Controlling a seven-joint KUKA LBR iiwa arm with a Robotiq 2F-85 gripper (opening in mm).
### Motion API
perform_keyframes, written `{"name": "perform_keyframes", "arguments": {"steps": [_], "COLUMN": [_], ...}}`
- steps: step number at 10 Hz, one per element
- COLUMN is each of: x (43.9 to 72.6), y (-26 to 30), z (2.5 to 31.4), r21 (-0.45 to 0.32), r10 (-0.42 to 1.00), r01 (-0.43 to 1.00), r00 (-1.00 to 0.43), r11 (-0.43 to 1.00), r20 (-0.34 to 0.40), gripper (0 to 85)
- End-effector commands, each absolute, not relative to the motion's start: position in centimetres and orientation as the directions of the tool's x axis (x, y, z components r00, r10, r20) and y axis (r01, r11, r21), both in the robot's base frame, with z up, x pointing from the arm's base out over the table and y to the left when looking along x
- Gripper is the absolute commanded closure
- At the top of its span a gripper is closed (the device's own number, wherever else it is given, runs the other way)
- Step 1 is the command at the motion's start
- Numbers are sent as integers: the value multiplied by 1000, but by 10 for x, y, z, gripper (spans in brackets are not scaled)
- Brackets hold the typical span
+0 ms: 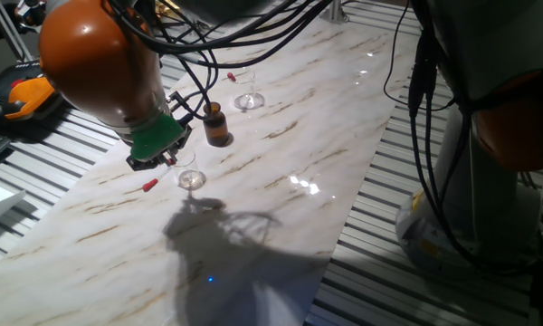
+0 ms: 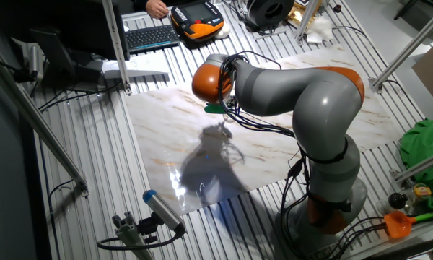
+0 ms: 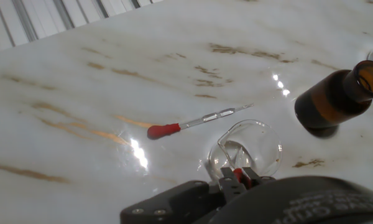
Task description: Transfer liquid using a dropper
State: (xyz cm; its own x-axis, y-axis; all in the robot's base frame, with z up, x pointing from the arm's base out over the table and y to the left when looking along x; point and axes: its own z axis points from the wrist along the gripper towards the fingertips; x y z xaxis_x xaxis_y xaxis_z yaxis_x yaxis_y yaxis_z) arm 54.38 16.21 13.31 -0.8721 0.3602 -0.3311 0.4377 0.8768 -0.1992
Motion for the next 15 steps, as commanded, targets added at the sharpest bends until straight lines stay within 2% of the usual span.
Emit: {"name": "perform_keyframes", "arguments": {"steps": [1,10,11,15], "x": [544,544,543,544], "y": [162,162,162,162], "z": [133,128,127,128], "r21": [-200,-204,-205,-216], "r10": [360,351,348,317], "r01": [438,437,434,404], "r00": [-872,-868,-869,-883], "r11": [877,876,877,889], "r20": [-330,-352,-353,-347], "gripper": [510,510,680,680]}}
